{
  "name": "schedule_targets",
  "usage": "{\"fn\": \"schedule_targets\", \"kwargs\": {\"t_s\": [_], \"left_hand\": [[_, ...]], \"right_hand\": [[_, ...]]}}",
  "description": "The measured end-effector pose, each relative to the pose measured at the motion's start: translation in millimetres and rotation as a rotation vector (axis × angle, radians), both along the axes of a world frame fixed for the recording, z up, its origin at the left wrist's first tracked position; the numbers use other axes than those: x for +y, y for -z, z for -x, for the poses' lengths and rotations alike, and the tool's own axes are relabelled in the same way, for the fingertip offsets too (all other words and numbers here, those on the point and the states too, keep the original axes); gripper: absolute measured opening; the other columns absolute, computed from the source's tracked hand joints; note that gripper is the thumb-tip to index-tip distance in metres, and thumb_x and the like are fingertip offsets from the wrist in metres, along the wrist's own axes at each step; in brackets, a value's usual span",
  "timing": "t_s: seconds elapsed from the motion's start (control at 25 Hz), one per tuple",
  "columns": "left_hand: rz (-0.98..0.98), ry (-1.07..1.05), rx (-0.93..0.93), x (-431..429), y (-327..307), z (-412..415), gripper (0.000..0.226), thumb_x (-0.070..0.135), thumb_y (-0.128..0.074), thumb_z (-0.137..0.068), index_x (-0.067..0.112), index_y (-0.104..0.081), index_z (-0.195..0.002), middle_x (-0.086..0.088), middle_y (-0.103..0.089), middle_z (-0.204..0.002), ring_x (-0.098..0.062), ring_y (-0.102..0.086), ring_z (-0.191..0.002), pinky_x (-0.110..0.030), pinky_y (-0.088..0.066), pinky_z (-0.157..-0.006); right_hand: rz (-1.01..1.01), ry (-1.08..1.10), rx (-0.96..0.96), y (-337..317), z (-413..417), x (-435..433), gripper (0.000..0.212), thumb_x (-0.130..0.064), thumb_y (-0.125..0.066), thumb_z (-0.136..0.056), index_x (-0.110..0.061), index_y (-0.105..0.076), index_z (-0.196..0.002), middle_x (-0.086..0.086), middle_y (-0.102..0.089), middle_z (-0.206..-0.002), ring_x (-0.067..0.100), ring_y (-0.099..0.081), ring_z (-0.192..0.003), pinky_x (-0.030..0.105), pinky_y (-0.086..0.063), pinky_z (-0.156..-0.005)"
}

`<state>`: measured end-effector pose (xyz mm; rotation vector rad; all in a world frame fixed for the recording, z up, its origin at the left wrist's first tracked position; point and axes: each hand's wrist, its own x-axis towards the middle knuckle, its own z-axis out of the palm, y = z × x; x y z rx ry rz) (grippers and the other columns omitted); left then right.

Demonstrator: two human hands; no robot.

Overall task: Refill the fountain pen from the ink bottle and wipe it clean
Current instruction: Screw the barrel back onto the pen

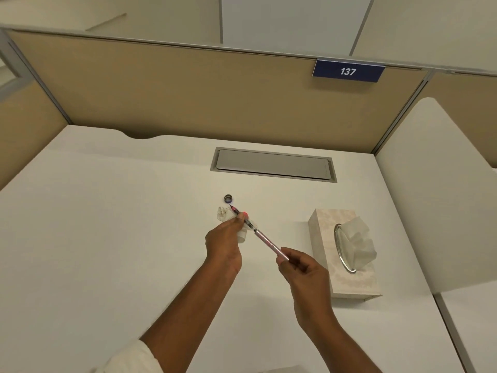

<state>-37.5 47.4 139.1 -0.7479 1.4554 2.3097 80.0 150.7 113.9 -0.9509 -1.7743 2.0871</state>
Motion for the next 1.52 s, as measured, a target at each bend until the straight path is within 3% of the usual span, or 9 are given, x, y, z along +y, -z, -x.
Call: {"fn": "schedule_targets", "kwargs": {"t_s": [0.24, 0.48, 0.6, 0.68, 0.84, 1.04, 1.24, 1.36, 1.52], "left_hand": [[0.006, 0.02, 0.01, -1.1, 5.8, -2.0, 0.012, 0.011, -0.067, -0.08, 0.013, -0.067, -0.069, -0.01, -0.064, -0.084, -0.018, -0.054, -0.08, -0.026, -0.036, -0.064], [-0.004, 0.007, -0.006, 4.3, 8.7, -5.6, 0.006, 0.008, -0.068, -0.08, 0.01, -0.069, -0.075, -0.003, -0.065, -0.081, -0.012, -0.057, -0.076, -0.023, -0.04, -0.064], [0.003, -0.012, -0.026, 3.3, 11.2, -4.4, 0.001, 0.01, -0.069, -0.079, 0.009, -0.068, -0.079, -0.004, -0.066, -0.083, -0.013, -0.058, -0.077, -0.022, -0.041, -0.065], [0.001, -0.018, -0.021, 3.8, 10.8, -4.6, 0.004, 0.009, -0.068, -0.079, 0.011, -0.068, -0.076, -0.004, -0.066, -0.083, -0.012, -0.058, -0.076, -0.022, -0.042, -0.065], [-0.005, -0.017, -0.024, 5.2, 10.6, -7.2, 0.007, 0.007, -0.068, -0.079, 0.011, -0.069, -0.074, -0.001, -0.066, -0.083, -0.012, -0.058, -0.077, -0.022, -0.042, -0.066], [-0.006, 0.0, -0.011, 7.0, 10.1, -10.6, 0.004, 0.006, -0.067, -0.08, 0.008, -0.069, -0.078, 0.0, -0.066, -0.08, -0.01, -0.058, -0.076, -0.021, -0.042, -0.068], [-0.01, -0.004, -0.028, 8.7, 9.9, -13.3, 0.004, 0.005, -0.067, -0.079, 0.005, -0.069, -0.082, 0.0, -0.066, -0.08, -0.01, -0.059, -0.075, -0.02, -0.043, -0.065], [-0.008, -0.001, -0.02, 8.2, 8.8, -15.7, 0.003, 0.005, -0.068, -0.078, 0.008, -0.07, -0.078, 0.002, -0.067, -0.077, -0.009, -0.059, -0.074, -0.021, -0.042, -0.066], [-0.026, 0.022, 0.003, 9.2, 8.0, -19.2, 0.006, 0.004, -0.066, -0.079, 0.002, -0.07, -0.085, 0.011, -0.069, -0.058, -0.004, -0.061, -0.065, -0.018, -0.041, -0.065]], "right_hand": [[-0.004, -0.071, -0.004, -4.3, 3.3, -6.5, 0.012, -0.021, -0.065, -0.087, -0.022, -0.076, -0.083, 0.002, -0.074, -0.077, 0.014, -0.07, -0.074, 0.023, -0.054, -0.067], [0.079, -0.226, -0.202, -7.1, 10.1, -9.7, 0.062, -0.058, -0.032, -0.093, -0.011, -0.071, -0.085, 0.004, -0.069, -0.067, 0.011, -0.064, -0.062, 0.026, -0.05, -0.064], [0.052, -0.147, -0.135, -2.8, 7.3, -8.5, 0.028, -0.045, -0.058, -0.088, -0.021, -0.06, -0.102, 0.004, -0.071, -0.083, 0.015, -0.069, -0.075, 0.028, -0.054, -0.068], [-0.048, -0.118, -0.063, 1.3, 3.7, -3.8, 0.029, -0.022, -0.075, -0.079, -0.023, -0.057, -0.102, 0.005, -0.07, -0.084, 0.017, -0.069, -0.078, 0.032, -0.056, -0.073], [-0.116, -0.077, 0.011, 1.9, 3.2, -4.3, 0.007, -0.015, -0.072, -0.082, -0.019, -0.065, -0.08, 0.006, -0.071, -0.075, 0.019, -0.069, -0.072, 0.03, -0.054, -0.068], [-0.077, -0.141, -0.185, 2.2, 5.1, -8.0, 0.058, -0.056, -0.034, -0.094, -0.013, -0.068, -0.074, 0.004, -0.073, -0.068, 0.012, -0.069, -0.063, 0.026, -0.049, -0.062], [-0.128, -0.089, -0.018, 8.6, -0.4, -3.0, 0.028, -0.03, -0.078, -0.075, -0.022, -0.06, -0.095, 0.001, -0.069, -0.078, 0.018, -0.069, -0.075, 0.032, -0.056, -0.07], [-0.094, -0.041, 0.018, 4.6, -0.4, -2.2, 0.007, -0.016, -0.071, -0.083, -0.019, -0.065, -0.08, 0.001, -0.071, -0.072, 0.018, -0.069, -0.071, 0.028, -0.052, -0.065], [0.017, -0.152, -0.163, 1.4, 0.9, -6.5, 0.053, -0.05, -0.039, -0.096, -0.01, -0.067, -0.074, 0.006, -0.072, -0.067, 0.014, -0.066, -0.061, 0.025, -0.05, -0.06]]}}
